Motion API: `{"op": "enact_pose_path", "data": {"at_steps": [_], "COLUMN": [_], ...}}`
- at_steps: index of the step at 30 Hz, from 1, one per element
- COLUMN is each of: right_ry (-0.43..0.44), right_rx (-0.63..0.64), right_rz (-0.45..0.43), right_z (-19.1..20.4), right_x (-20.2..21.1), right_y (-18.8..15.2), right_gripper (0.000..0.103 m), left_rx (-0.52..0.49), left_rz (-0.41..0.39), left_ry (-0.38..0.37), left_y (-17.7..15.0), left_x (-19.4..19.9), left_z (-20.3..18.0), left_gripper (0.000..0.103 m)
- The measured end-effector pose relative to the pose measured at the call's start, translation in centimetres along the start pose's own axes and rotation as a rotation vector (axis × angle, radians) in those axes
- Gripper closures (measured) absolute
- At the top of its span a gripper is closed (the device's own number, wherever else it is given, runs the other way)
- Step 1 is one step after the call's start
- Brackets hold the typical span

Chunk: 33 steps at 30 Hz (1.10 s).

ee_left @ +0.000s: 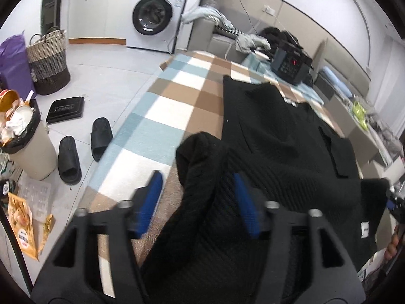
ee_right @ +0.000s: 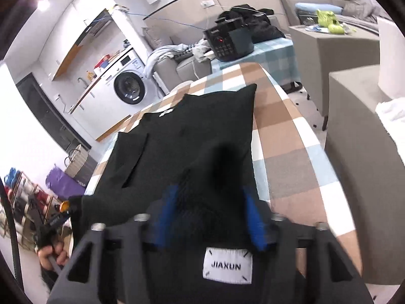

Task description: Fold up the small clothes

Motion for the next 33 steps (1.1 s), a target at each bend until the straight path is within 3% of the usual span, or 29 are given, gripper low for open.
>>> {"op": "enact_pose_path", "data": {"at_steps": [4,8,11,17,25,33], "right_ry": [-0.057,-0.129,-0.099,-0.081,-0.073,-0.084], "right_rx": [0.02,-0.009,-0.057,-0.049,-0.061,-0.063], "right_rz": [-0.001,-0.006,-0.005,0.011,0.04,0.065], "right_z": [-0.1,-1.6,-2.7,-3.0,-3.8,-4.1], "right_x": [1.4,2.5,3.6,4.5,4.4,3.5], "right_y": [-0.6,-1.9,-3.1,-4.7,-5.8,-5.6], "right_gripper": [0.024,0.024,0.024,0.024,0.023,0.024], "left_rx": [0.027,0.07,0.075,0.072,0.035,0.034], "left_rz": [-0.055,-0.103,-0.109,-0.093,-0.011,-0.004], "left_ry": [0.022,0.03,0.04,0.048,0.093,0.098], "left_y": [-0.3,-0.9,-1.5,-2.7,-4.6,-4.8], "left_x": [2.8,5.4,6.8,8.1,6.3,5.0], "left_z": [0.5,1.3,1.4,1.4,0.8,0.9], "left_gripper": [0.04,0.031,0.024,0.021,0.021,0.021]}}
Point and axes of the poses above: each gripper's, at about its wrist camera, not at the fingertips, and x roughly against the way its jaws point, z to its left, y to its top, the point moved 2 cm from there along -x, roughly the way its jaws point, and after that the axes turned 3 degrees about z, right-handed, at the moved point
